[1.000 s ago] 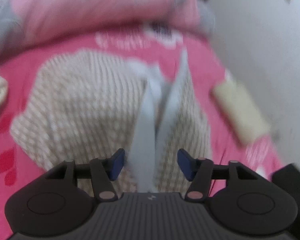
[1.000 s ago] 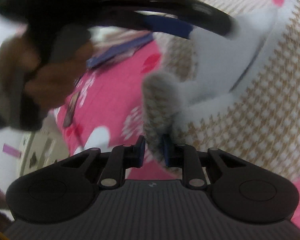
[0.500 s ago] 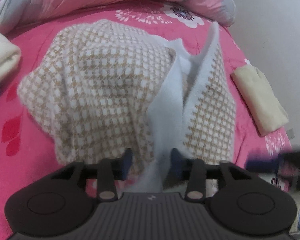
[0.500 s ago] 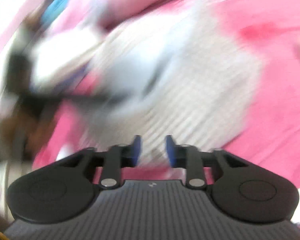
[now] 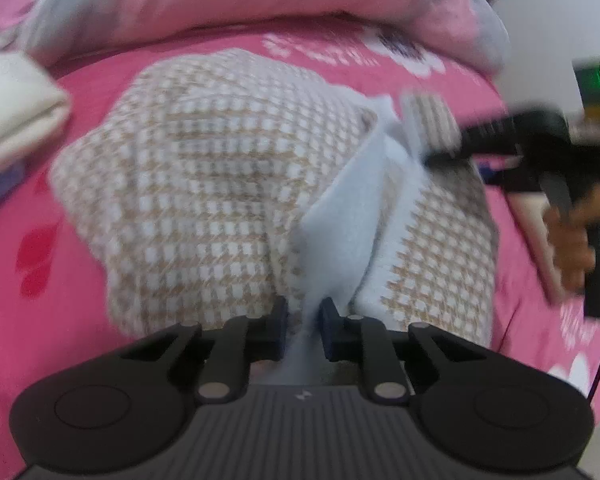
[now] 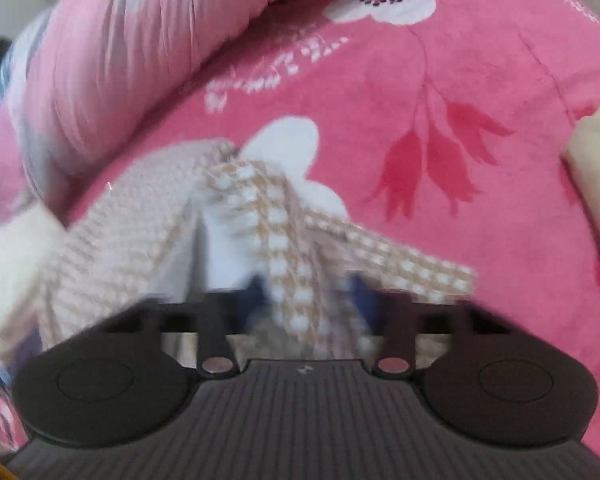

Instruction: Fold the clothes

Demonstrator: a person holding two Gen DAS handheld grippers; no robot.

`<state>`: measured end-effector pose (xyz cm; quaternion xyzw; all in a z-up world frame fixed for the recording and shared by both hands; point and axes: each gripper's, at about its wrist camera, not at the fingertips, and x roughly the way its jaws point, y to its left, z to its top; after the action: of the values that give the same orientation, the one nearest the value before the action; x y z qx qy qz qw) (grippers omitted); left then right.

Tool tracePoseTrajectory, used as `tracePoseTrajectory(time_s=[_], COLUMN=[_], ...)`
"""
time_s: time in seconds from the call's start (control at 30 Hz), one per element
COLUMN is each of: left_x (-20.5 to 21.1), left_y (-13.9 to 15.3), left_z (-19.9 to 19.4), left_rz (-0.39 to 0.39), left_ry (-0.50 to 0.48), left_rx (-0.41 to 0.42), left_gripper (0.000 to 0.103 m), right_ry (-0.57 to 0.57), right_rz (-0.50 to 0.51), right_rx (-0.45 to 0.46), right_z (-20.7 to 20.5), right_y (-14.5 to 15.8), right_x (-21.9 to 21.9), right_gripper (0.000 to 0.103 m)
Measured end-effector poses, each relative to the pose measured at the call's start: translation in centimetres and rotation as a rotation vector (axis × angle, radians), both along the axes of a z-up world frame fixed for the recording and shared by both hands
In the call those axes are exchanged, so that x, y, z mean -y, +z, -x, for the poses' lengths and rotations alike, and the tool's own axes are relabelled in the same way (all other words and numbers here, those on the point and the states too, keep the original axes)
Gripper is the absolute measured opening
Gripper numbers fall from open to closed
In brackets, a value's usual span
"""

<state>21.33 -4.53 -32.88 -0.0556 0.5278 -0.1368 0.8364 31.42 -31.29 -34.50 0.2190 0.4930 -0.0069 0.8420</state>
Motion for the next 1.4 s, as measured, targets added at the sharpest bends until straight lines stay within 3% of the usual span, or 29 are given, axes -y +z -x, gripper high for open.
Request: tracePoseTrajectory(time_s=[0.1,0.2,0.37,0.53,0.7,0.8,0.9,0.93,1.07,1.1,1.2,1.3,1.33,1.4], left_x=[-0.9,-2.5,-3.4,-3.8,-5.5,-5.8,-5.1,-4.8,-2.3,-1.2,3.4,7.7,8.5,8.9], left_y=[0.7,1.4,2.9,4.3,3.3,4.3,7.9,9.1,12.5,12.3,10.0,6.2,4.9,2.9], left_z=[0.7,1.5,4.9,8.8,11.5,11.8,12.0,11.8,7.9,6.4,1.8,-1.4,-2.1,-3.2], left_rz=[0.036,0.117,0.133,0.051,-0.059,-0.054,-0.061,-0.073,-0.141,-0.17,-0.305,-0.443,-0.496,-0.578], left_ry=[0.102,0.259,0.426,0.539,0.597,0.504,0.391,0.354,0.183,0.11,-0.098,-0.292,-0.319,-0.334], left_rx=[-0.004,-0.03,0.018,0.04,-0.088,-0.144,-0.079,-0.049,0.05,0.045,0.065,0.076,0.063,0.057], left_gripper=[0.011,0.009,0.008,0.008,0.008,0.02,0.039,0.053,0.084,0.086,0.087,0.087,0.078,0.052], right_ry=[0.037,0.107,0.161,0.209,0.264,0.245,0.219,0.205,0.134,0.126,0.134,0.183,0.188,0.162], right_rz=[-0.034,-0.06,-0.169,-0.297,-0.325,-0.375,-0.425,-0.432,-0.436,-0.429,-0.399,-0.334,-0.3,-0.216], right_rx=[0.027,0.033,-0.049,-0.156,-0.23,-0.228,-0.223,-0.215,-0.163,-0.162,-0.193,-0.291,-0.348,-0.43], right_z=[1.5,3.3,10.6,16.6,18.3,17.3,16.0,15.7,14.5,14.0,12.1,10.9,10.9,11.5], right_y=[0.7,1.6,3.0,2.5,0.6,0.5,1.3,1.7,3.1,3.1,2.1,0.1,-0.7,-1.9], right_x=[1.2,2.2,4.5,4.4,4.3,5.8,7.3,7.7,9.1,8.9,7.8,5.3,4.5,3.3], right_gripper=[0.012,0.011,0.008,0.008,0.009,0.015,0.03,0.035,0.052,0.058,0.066,0.07,0.07,0.067])
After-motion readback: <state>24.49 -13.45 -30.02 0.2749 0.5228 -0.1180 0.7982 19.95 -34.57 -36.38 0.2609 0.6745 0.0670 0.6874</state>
